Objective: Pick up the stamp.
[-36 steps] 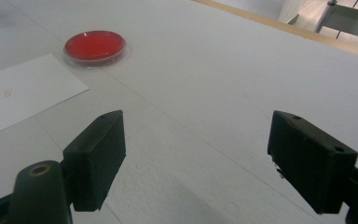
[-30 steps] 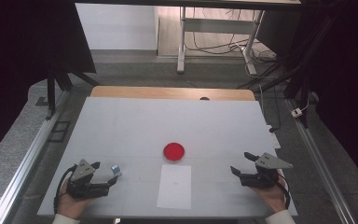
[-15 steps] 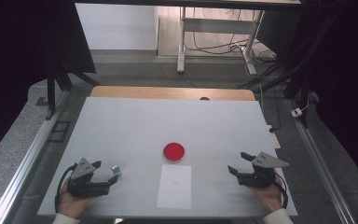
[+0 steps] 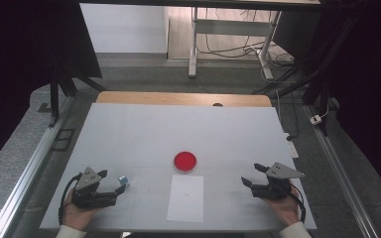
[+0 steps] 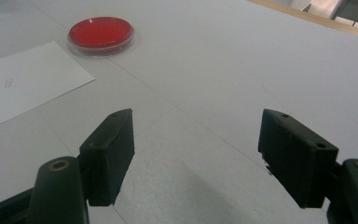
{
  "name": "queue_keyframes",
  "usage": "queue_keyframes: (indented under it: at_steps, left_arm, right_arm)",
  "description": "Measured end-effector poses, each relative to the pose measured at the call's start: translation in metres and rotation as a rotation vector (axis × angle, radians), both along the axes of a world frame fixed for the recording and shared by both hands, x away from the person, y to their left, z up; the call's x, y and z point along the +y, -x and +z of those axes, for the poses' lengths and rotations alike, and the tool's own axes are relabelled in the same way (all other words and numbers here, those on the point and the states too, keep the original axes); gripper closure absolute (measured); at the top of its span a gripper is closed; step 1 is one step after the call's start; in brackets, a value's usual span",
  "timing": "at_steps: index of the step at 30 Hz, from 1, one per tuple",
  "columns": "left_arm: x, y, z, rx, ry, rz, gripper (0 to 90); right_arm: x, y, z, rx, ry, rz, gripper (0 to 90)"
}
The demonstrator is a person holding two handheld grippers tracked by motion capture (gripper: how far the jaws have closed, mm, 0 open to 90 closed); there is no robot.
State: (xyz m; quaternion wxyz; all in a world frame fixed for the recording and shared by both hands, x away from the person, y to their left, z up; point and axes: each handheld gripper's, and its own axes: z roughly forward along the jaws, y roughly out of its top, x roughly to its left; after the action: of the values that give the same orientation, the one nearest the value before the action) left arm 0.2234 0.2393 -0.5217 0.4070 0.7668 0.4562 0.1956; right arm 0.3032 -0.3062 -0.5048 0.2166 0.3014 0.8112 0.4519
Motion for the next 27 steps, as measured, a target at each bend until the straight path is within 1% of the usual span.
queue_keyframes:
  at_steps: [2, 5, 11, 17, 19, 20, 23, 27]
  left_arm:
    - [0.0, 0.0, 0.0, 0.0, -0.001, -0.003, 14.3]
    - [-0.001, 0.0, 0.001, -0.006, -0.003, -0.008, 14.4]
    - [-0.005, 0.001, 0.006, -0.022, -0.011, -0.019, 14.4]
    - [-0.006, 0.004, 0.016, -0.041, -0.012, -0.006, 14.6]
    - [-0.006, 0.003, 0.02, -0.039, -0.01, -0.007, 14.7]
    - [-0.007, 0.002, 0.024, -0.035, -0.016, -0.004, 14.8]
    - [-0.007, 0.0, 0.027, -0.031, -0.017, -0.006, 15.6]
    - [-0.007, -0.007, 0.031, -0.002, -0.019, 0.006, 16.3]
  right_arm:
    - [0.0, 0.0, 0.0, 0.0, -0.002, -0.001, 27.1]
    - [0.0, 0.002, 0.001, 0.004, -0.028, -0.007, 27.8]
    - [-0.002, 0.005, 0.003, -0.008, -0.025, -0.011, 27.9]
    - [-0.002, 0.005, 0.002, -0.007, -0.028, -0.006, 28.0]
    - [-0.001, 0.005, 0.003, -0.008, -0.03, -0.002, 28.0]
    - [-0.001, 0.005, 0.003, -0.007, -0.029, -0.002, 28.0]
    - [0.0, 0.005, 0.002, -0.003, -0.024, 0.002, 28.0]
    - [0.001, 0.005, 0.002, -0.002, -0.019, 0.001, 28.0]
